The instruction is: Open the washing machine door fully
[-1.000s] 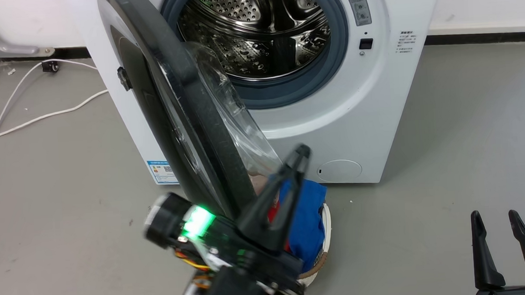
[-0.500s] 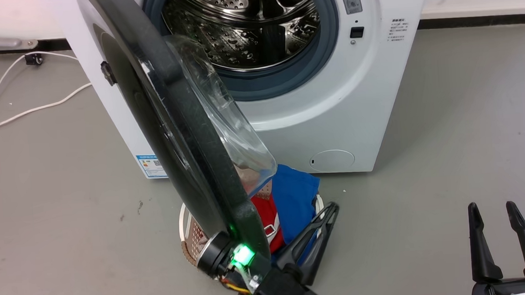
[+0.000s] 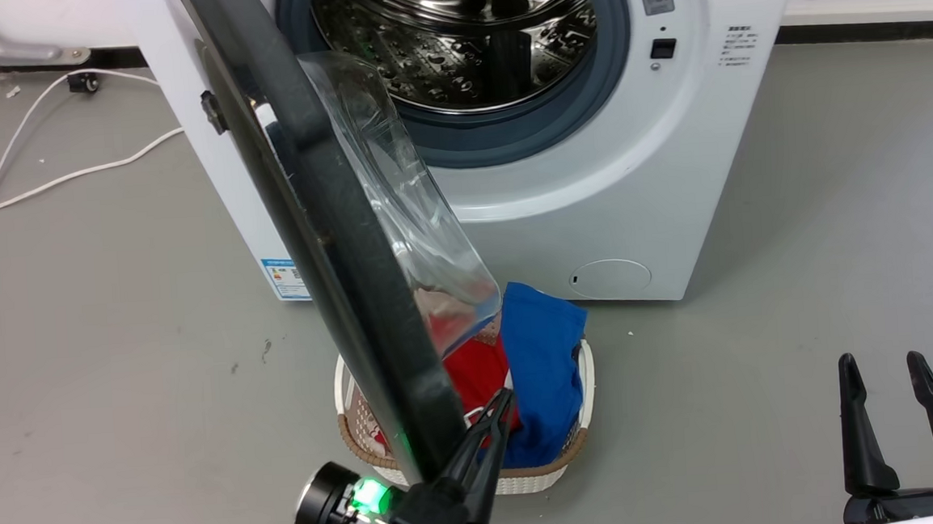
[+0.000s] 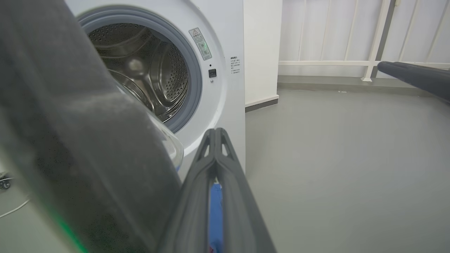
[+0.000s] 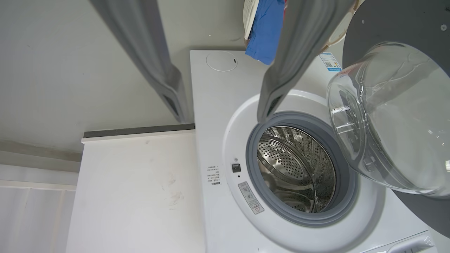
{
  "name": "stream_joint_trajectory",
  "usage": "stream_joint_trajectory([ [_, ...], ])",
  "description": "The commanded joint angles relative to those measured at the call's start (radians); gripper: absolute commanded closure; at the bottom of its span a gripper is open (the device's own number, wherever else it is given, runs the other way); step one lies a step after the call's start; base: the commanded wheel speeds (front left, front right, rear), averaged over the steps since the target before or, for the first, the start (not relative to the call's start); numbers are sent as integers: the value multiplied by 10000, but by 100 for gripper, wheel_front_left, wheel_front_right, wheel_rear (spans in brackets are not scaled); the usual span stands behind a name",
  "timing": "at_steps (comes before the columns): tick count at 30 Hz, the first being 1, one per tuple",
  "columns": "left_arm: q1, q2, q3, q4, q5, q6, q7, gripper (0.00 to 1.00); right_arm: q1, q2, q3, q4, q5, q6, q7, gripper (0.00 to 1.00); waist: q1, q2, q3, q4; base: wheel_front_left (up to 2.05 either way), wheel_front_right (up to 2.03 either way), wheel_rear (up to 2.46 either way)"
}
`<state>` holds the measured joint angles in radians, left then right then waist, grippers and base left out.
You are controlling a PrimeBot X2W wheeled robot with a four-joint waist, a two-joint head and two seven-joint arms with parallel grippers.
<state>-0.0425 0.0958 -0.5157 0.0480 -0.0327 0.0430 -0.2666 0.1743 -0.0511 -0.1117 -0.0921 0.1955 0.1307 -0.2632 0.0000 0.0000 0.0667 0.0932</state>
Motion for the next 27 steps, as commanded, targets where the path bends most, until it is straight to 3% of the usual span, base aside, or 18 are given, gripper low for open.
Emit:
stream_joint_trajectory([
  [1,86,258,353,81,-84,176,39,100,-80,17,-9,-25,11,1,-22,0,0,0,24,85,0,0,0],
  [15,806,940,2071,-342,-455,1050,114,100,42,16,44,-7,157,1,-22,0,0,0,57,620,0,0,0],
  [27,1717,1054,3164,-955,-673,1510,32,100,83,14,16,-33,121,1,-21,0,0,0,146,1339,0,0,0],
])
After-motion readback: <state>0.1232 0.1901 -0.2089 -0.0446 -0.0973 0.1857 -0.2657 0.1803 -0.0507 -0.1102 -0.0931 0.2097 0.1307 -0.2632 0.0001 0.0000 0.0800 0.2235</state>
